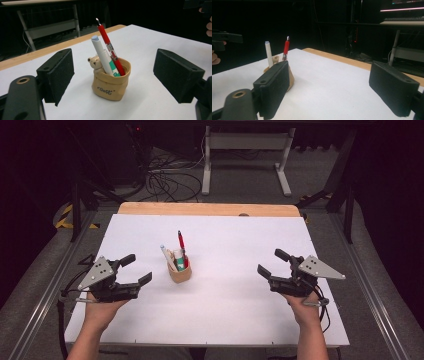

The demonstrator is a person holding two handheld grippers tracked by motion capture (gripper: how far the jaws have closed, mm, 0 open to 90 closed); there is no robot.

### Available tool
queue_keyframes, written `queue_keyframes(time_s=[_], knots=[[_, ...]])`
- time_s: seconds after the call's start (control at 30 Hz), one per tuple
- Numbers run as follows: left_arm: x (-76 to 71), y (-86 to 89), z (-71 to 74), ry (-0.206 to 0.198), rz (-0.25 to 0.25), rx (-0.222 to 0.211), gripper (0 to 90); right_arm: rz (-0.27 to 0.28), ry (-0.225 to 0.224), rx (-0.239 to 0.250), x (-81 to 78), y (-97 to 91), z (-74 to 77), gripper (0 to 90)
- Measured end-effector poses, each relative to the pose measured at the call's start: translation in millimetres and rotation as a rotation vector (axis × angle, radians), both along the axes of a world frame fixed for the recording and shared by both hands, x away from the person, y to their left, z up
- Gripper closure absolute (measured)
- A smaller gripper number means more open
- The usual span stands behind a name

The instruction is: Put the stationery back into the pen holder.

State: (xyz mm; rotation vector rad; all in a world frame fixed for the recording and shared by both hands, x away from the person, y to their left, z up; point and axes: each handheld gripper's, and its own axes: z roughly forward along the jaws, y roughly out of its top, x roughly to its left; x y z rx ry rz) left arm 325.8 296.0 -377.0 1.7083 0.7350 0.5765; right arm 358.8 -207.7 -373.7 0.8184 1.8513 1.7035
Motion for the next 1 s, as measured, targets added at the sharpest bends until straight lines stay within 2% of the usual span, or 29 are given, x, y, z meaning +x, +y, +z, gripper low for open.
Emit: queue_keyframes(time_s=[0.3,0.43,0.77,1.0], knots=[[-1.2,4.6,-3.1,0.005,-0.008,0.001,17.3,-0.005,-0.004,0.002,-0.8,-4.7,1.1,17.5],[-1.3,8.2,-5.1,0.012,-0.001,-0.012,17.2,-0.002,-0.006,-0.002,-0.7,-5.0,1.1,17.5],[-2.1,10.6,-9.4,0.023,0.004,-0.004,17.1,-0.001,0.002,-0.010,0.1,-3.8,-0.1,17.1],[-2.7,10.8,-7.6,0.015,-0.003,-0.009,17.1,0.001,0.004,-0.012,0.4,-3.0,-0.4,17.0]])
